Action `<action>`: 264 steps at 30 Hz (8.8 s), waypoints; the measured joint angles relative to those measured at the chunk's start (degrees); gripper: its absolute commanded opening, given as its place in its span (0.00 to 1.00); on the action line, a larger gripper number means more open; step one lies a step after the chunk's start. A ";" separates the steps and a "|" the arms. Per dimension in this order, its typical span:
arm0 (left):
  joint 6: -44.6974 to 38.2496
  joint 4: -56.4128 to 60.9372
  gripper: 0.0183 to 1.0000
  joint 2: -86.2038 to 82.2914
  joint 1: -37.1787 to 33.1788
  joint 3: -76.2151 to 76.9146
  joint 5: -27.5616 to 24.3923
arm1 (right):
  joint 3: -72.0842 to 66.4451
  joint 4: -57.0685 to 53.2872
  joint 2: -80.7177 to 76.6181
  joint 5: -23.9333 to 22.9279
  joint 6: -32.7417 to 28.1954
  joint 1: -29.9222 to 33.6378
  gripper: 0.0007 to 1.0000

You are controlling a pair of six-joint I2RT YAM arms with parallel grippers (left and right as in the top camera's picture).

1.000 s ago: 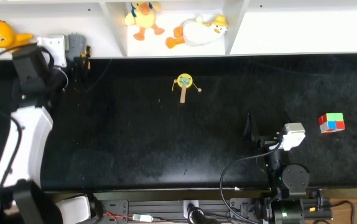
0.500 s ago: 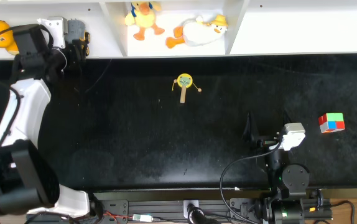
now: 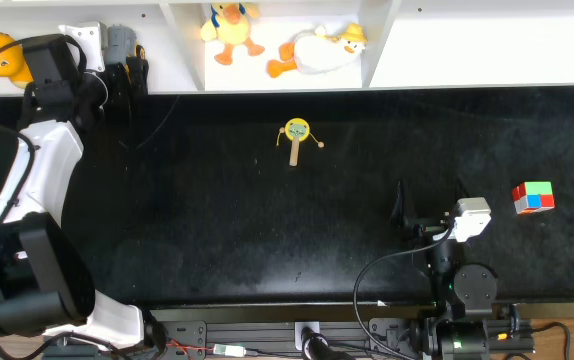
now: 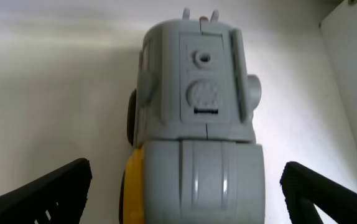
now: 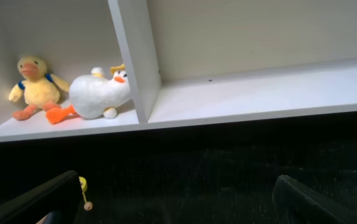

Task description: Store Toys

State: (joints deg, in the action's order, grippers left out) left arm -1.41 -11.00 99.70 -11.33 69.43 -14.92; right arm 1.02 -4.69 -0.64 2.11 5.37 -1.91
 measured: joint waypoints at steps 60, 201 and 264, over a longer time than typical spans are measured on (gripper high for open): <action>-1.97 3.30 1.00 -98.97 12.48 -67.14 9.64 | 0.00 -0.02 0.02 -0.02 0.00 0.00 1.00; -1.97 3.28 1.00 -98.97 12.48 -67.17 9.86 | 57.70 -43.43 -86.05 -22.08 39.34 -37.99 0.04; -1.97 3.28 1.00 -98.97 12.48 -67.17 9.86 | 80.26 -31.01 -104.87 -9.77 -9.40 -1.51 0.38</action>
State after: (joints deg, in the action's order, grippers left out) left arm -3.38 -7.73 0.73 1.15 2.26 -5.06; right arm 81.28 -35.70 -105.51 -7.66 -4.03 -3.42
